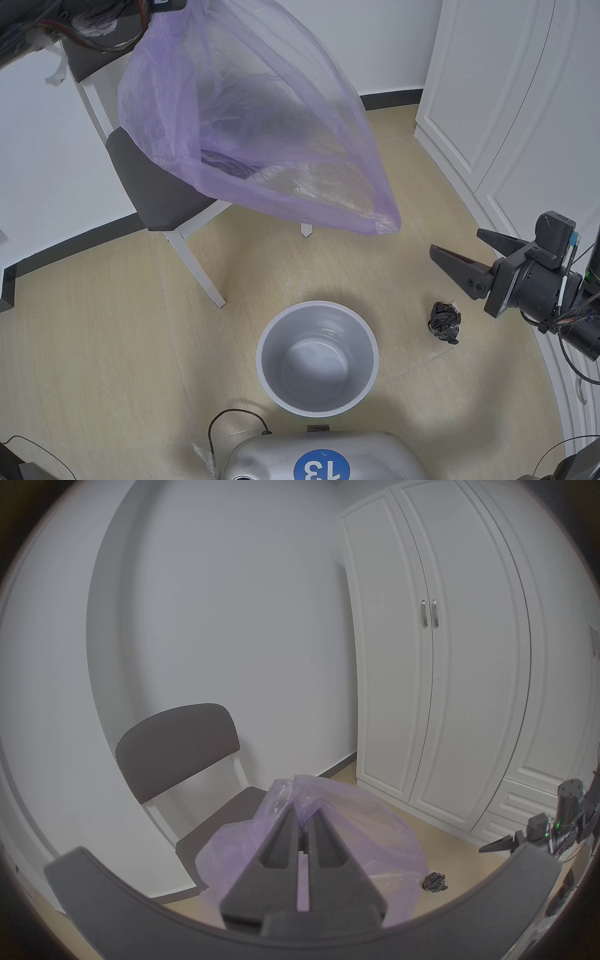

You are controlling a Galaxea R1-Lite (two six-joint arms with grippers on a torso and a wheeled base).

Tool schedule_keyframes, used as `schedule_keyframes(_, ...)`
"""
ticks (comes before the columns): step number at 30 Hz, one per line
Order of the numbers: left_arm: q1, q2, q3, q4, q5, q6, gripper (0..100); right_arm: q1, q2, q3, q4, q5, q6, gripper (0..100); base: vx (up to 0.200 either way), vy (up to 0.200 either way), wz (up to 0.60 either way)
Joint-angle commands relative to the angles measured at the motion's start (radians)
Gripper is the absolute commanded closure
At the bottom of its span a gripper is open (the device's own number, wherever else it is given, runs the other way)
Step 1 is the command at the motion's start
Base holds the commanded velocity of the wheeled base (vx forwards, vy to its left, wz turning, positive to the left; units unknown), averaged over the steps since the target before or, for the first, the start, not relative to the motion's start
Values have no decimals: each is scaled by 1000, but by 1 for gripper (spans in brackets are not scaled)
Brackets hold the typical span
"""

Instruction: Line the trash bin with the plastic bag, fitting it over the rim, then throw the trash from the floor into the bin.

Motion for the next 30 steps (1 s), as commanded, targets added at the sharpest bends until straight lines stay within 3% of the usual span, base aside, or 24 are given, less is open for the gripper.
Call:
schedule_keyframes(1, -12, -1, 0, 3, 0, -4, 100, 21, 27, 2, -1, -28, 1, 0, 0, 0, 0)
schedule_keyframes(7, -67, 2, -23, 20, 40, -1, 100, 28, 40, 22, -4, -52, 8, 0, 0, 0, 0)
schedule_keyframes(16, -101, 3, -70, 77, 48, -3, 100, 28, 58, 19, -24, -55, 30, 0, 0, 0, 0)
schedule_keyframes(20, -99, 3, -72, 77, 50, -4, 100, 28, 92, 4, -27, -86, 33, 0, 0, 0, 0)
schedule_keyframes(30, -112, 0, -67, 78, 50, -4, 100, 2, 159, -33, -182, -103, 38, 0, 0, 0, 0)
